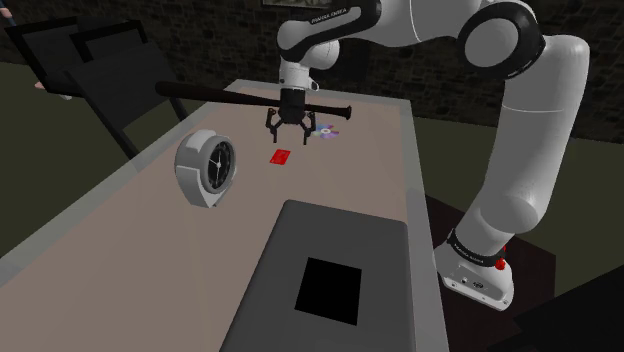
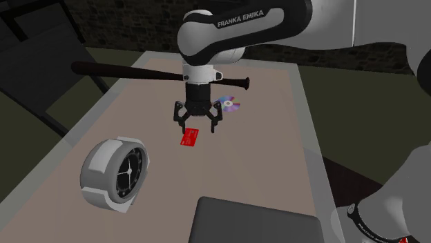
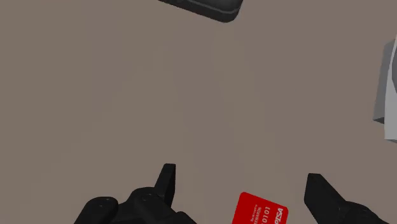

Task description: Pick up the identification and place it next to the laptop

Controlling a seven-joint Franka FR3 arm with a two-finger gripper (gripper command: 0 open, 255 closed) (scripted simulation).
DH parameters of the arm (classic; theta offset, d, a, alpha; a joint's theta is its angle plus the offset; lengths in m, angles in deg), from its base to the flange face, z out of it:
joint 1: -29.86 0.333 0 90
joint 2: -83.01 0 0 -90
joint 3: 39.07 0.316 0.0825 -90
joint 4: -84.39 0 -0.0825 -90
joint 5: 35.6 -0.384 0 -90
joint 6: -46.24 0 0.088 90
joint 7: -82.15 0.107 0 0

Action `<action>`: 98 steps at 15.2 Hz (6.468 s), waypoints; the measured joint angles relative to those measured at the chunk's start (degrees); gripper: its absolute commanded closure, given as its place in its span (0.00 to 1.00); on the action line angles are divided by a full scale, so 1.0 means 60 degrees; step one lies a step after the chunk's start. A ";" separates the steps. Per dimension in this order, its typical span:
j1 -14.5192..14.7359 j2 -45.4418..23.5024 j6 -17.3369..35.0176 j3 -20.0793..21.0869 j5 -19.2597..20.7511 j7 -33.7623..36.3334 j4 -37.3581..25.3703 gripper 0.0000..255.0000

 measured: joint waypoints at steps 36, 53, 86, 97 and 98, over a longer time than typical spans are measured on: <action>0.0018 -0.2249 0.0539 -0.0155 -0.0958 0.1785 -0.1475 1.00; -0.0073 -0.1584 -0.1023 -0.0141 -0.0876 0.2547 -0.2542 1.00; 0.3262 0.4204 0.3858 0.2968 -0.3549 0.5911 0.5279 1.00; 0.4522 0.4073 0.5630 0.4677 -0.3934 0.8038 0.5329 1.00; 0.4624 0.4020 0.5766 0.4838 -0.3881 0.8303 0.5252 1.00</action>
